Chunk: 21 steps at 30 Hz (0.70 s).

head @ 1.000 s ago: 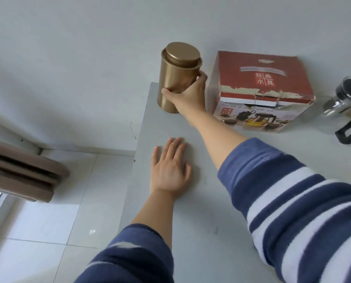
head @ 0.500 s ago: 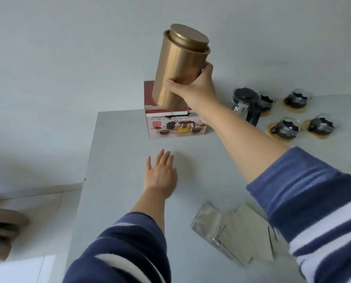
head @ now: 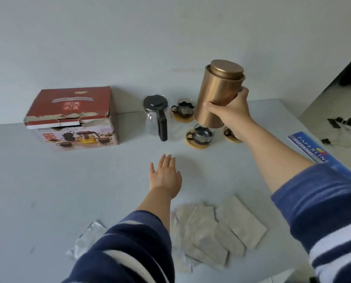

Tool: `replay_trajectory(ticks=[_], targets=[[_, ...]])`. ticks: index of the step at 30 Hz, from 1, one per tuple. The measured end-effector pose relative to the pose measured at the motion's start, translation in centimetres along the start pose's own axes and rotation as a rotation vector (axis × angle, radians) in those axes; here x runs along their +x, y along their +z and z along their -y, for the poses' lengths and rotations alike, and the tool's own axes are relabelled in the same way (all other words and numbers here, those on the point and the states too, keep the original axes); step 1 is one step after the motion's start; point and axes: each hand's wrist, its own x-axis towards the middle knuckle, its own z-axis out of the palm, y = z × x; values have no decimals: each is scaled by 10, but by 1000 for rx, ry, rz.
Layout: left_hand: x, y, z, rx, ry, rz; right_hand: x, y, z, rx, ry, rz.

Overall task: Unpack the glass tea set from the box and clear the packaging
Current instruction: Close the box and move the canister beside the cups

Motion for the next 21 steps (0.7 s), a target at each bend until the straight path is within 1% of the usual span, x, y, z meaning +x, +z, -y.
replay_trajectory(ticks=[5,9,12,14,17,21], targets=[[34,31,-46,-83,-164,-49,65,-69,-36,-54,-3,-89],[48,53,-53,15,-216,-102,124,-103,-61,-100,1,-164],[53,60,-54,33,-219,-202,160,-112,-81,-139,22,-201],[55,62,-54,37,-216,-235,179,-113,-97,-156,44,-189],[57,65,-52,43,-229,-263,201,-109,-125,-102,109,-159],[58,65,-54,64,-246,-260,225,-102,-160,-62,173,-124]])
